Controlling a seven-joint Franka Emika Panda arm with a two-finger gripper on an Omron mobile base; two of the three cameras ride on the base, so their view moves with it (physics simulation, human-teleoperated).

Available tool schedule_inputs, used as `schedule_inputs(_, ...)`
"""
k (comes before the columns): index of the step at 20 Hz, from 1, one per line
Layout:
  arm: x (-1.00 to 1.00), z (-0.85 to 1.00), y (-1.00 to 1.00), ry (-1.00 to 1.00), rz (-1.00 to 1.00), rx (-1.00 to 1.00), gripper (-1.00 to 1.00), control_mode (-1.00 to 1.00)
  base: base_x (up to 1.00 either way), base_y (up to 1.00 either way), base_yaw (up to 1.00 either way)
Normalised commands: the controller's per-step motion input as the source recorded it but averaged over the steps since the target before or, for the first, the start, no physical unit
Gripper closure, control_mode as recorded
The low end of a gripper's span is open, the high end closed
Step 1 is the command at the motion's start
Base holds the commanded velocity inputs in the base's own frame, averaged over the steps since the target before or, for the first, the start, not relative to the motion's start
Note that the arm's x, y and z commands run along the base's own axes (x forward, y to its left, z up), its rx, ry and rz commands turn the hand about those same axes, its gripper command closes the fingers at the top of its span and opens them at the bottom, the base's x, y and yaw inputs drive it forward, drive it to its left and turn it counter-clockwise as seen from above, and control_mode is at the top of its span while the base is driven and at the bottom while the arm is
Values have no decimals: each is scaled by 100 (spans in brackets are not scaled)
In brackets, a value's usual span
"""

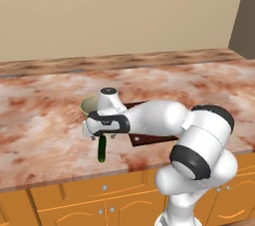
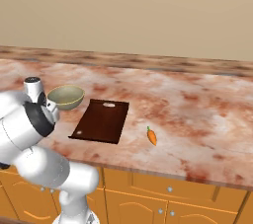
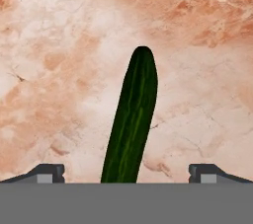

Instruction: Place the two vegetables and bowl onto the tray for setting up a vegetable dip station.

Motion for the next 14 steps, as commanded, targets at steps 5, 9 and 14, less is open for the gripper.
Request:
schedule_inputs(5, 5, -29, 0, 0, 0, 0, -100, -100, 0, 0, 0)
schedule_inputs(9, 0, -26, 0, 0, 0, 0, -100, -100, 0, 0, 0)
schedule_inputs(14, 0, -25, 8, 0, 0, 0, -100, -100, 0, 0, 0)
